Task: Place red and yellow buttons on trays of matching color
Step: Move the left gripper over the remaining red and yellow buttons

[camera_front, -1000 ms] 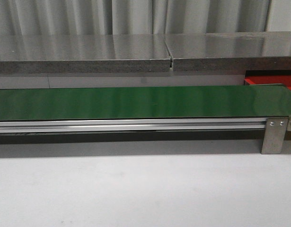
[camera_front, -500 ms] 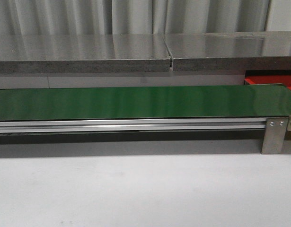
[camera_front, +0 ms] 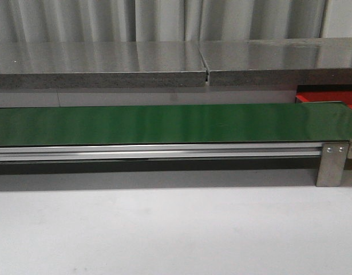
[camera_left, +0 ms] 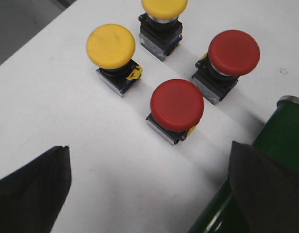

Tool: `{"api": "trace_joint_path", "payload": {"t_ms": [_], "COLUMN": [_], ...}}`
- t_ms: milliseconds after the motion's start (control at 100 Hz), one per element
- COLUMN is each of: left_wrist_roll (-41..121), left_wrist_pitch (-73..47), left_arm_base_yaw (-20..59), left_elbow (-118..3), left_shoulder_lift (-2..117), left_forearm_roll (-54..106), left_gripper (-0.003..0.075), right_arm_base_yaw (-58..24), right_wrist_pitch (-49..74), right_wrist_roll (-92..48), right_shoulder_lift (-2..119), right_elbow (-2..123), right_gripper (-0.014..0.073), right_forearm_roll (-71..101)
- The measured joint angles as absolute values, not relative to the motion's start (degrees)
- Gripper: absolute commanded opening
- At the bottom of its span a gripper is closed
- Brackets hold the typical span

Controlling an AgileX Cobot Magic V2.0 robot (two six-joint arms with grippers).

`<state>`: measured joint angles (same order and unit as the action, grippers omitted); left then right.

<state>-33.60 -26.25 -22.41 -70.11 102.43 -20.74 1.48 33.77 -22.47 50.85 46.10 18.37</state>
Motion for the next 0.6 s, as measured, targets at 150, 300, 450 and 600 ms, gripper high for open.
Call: {"api": "trace_joint_path", "payload": {"t_ms": [150, 300, 450, 600], "left_wrist_roll": [-33.6, -33.6, -33.6, -33.6], "left_wrist_pitch": [-25.8, -25.7, -25.6, -25.3], "left_arm_base_yaw": [-22.4, -22.4, -22.4, -22.4], "left_elbow": [-73.1, -75.8, -77.7, -79.9], "left_shoulder_lift": [106.5, 109.3, 111.5, 112.8], "left_forearm_roll": [-20.9, -20.9, -21.1, -21.1], "left_gripper": [0.0621, 0.0621, 0.0621, 0.0621], "right_arm_base_yaw": [1.5, 1.5, 1.5, 1.5], "right_wrist_pitch": [33.8, 33.8, 33.8, 33.8], "right_wrist_roll": [-22.5, -22.5, -22.5, -22.5], "right_shoulder_lift": [50.8, 50.8, 50.8, 50.8], "right_elbow": [46.1, 46.1, 46.1, 46.1], "right_gripper": [-0.0069, -0.0069, -0.0069, -0.0069], "right_forearm_roll": [18.4, 18.4, 18.4, 18.4]}}
